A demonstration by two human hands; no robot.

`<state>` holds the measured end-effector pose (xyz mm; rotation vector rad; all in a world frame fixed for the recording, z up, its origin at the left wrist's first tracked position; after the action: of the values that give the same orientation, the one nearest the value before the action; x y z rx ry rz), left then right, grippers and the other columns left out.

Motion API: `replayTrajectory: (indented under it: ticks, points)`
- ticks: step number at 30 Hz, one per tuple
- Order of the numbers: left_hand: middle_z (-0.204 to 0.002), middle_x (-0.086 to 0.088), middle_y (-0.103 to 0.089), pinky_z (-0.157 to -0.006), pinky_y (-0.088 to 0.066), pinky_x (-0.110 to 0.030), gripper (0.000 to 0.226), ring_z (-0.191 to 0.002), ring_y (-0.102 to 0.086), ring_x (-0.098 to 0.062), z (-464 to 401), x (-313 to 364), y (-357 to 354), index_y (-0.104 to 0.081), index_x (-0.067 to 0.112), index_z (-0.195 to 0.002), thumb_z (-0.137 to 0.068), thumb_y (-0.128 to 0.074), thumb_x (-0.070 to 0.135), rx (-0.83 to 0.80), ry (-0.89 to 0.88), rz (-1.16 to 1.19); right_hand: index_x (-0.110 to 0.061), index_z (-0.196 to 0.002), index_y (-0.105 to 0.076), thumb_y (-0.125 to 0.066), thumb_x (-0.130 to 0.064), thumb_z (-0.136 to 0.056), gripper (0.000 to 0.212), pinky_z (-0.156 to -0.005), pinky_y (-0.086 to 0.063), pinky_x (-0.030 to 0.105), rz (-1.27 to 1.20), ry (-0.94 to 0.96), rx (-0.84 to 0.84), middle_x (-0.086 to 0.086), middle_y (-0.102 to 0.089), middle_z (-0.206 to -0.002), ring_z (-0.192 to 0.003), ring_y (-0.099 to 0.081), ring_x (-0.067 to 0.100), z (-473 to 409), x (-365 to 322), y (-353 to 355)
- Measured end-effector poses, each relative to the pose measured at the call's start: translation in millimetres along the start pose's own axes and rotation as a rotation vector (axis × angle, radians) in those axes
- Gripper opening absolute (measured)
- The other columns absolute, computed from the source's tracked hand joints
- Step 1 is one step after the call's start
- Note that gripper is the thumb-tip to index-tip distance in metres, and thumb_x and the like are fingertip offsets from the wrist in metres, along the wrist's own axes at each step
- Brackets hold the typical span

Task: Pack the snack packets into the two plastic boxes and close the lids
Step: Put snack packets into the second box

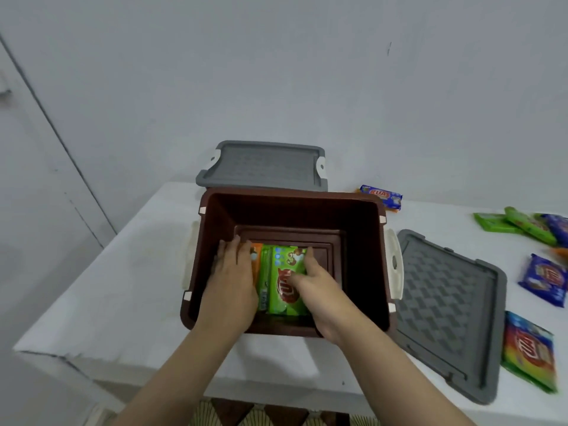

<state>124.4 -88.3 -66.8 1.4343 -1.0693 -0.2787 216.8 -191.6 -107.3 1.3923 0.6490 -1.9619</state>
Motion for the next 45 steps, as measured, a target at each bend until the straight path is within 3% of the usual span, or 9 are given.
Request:
replayTrajectory:
  ticks: [5,8,11,16,20,23,26,35,45]
  points:
    - [-0.155,-0.006,-0.024,-0.119,-0.020,-0.037,0.061,-0.148,-0.008,-0.023,11,-1,2,-0.025,0.014,-0.149,-0.092,-0.049,0.014,0.048,0.006,-0.024,-0.043,-0.152,-0.008,-0.053,-0.014,-0.095,0.078,-0.092,-0.055,0.035,0.096,-0.018,-0.128,-0.010,-0.062,-0.116,-0.103,-0.066,0.012,4,7,-11]
    - [-0.156,-0.005,-0.021,-0.118,-0.014,-0.037,0.057,-0.148,-0.002,-0.024,9,2,1,-0.026,0.014,-0.147,-0.094,-0.047,0.018,0.038,-0.003,-0.053,-0.042,-0.140,-0.036,-0.052,-0.023,-0.096,0.051,-0.098,-0.051,0.040,0.287,0.110,0.011,0.000,-0.054,-0.137,-0.118,-0.058,0.017,-1,-15,-1]
    - [-0.159,-0.004,-0.016,-0.118,-0.010,-0.036,0.058,-0.149,0.003,-0.025,10,3,0,-0.022,0.015,-0.149,-0.096,-0.046,0.021,0.036,-0.017,-0.089,-0.022,-0.145,-0.036,-0.045,-0.034,-0.100,0.047,-0.110,-0.037,0.048,0.565,0.199,0.081,0.006,-0.036,-0.152,-0.138,-0.036,0.028,-11,-28,2]
    - [-0.159,-0.004,-0.017,-0.118,-0.005,-0.033,0.058,-0.148,-0.003,-0.024,8,2,1,-0.021,0.014,-0.150,-0.097,-0.044,0.021,0.026,-0.015,-0.067,-0.015,-0.110,-0.050,-0.042,-0.035,-0.102,0.023,-0.087,-0.047,0.032,0.692,0.180,0.058,0.011,-0.054,-0.123,-0.106,-0.056,0.022,-24,-24,1]
    - [-0.157,0.000,-0.027,-0.115,-0.028,-0.033,0.050,-0.143,-0.026,-0.019,1,7,15,-0.037,0.014,-0.146,-0.096,-0.043,0.013,0.098,-0.048,0.090,-0.012,-0.149,-0.032,-0.042,-0.039,-0.101,0.056,-0.109,-0.030,0.027,0.790,0.182,0.046,0.009,-0.036,-0.153,-0.139,-0.036,0.024,-20,-28,8]
    - [-0.121,0.003,-0.063,-0.079,-0.053,-0.028,0.030,-0.099,-0.063,-0.013,10,20,28,-0.061,0.017,-0.118,-0.095,-0.043,0.020,0.233,-0.182,0.102,-0.013,-0.125,-0.059,-0.044,-0.032,-0.100,0.036,-0.088,-0.044,0.030,0.967,0.363,0.190,0.008,-0.060,-0.123,-0.115,-0.056,0.025,-3,-51,19]
    - [-0.082,0.003,-0.070,-0.063,-0.047,-0.032,0.035,-0.069,-0.064,-0.014,22,39,26,-0.067,0.014,-0.089,-0.095,-0.036,0.030,0.311,-0.293,0.023,-0.021,-0.084,-0.062,-0.043,-0.034,-0.098,0.027,-0.056,-0.044,0.029,1.129,0.526,0.365,-0.008,-0.060,-0.076,-0.071,-0.058,0.011,20,-69,30]
    - [-0.095,0.007,-0.062,-0.081,-0.046,-0.032,0.022,-0.091,-0.056,-0.009,41,122,-7,-0.064,0.014,-0.099,-0.097,-0.043,0.021,0.247,-0.497,0.421,-0.014,-0.076,-0.057,-0.047,-0.017,-0.096,0.022,-0.062,-0.040,0.022,0.646,0.922,0.582,-0.009,-0.051,-0.070,-0.068,-0.050,0.008,93,-67,80]
    - [-0.099,0.011,-0.055,-0.084,-0.042,-0.024,0.022,-0.094,-0.048,-0.006,74,286,-96,-0.056,0.020,-0.103,-0.085,-0.045,0.014,-0.019,-0.717,0.462,-0.017,-0.069,-0.048,-0.043,-0.024,-0.096,0.028,-0.057,-0.036,0.030,0.659,0.782,0.846,-0.009,-0.045,-0.063,-0.061,-0.046,0.009,156,-28,266]
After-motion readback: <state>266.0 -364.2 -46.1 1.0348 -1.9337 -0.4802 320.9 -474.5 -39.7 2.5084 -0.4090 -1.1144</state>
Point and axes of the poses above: each hand's wrist, its own z-axis away from the middle knuckle, its own y-axis out of the back of the hand, x = y × z, the point moved 8 cm from there along -z, towards the middle knuckle
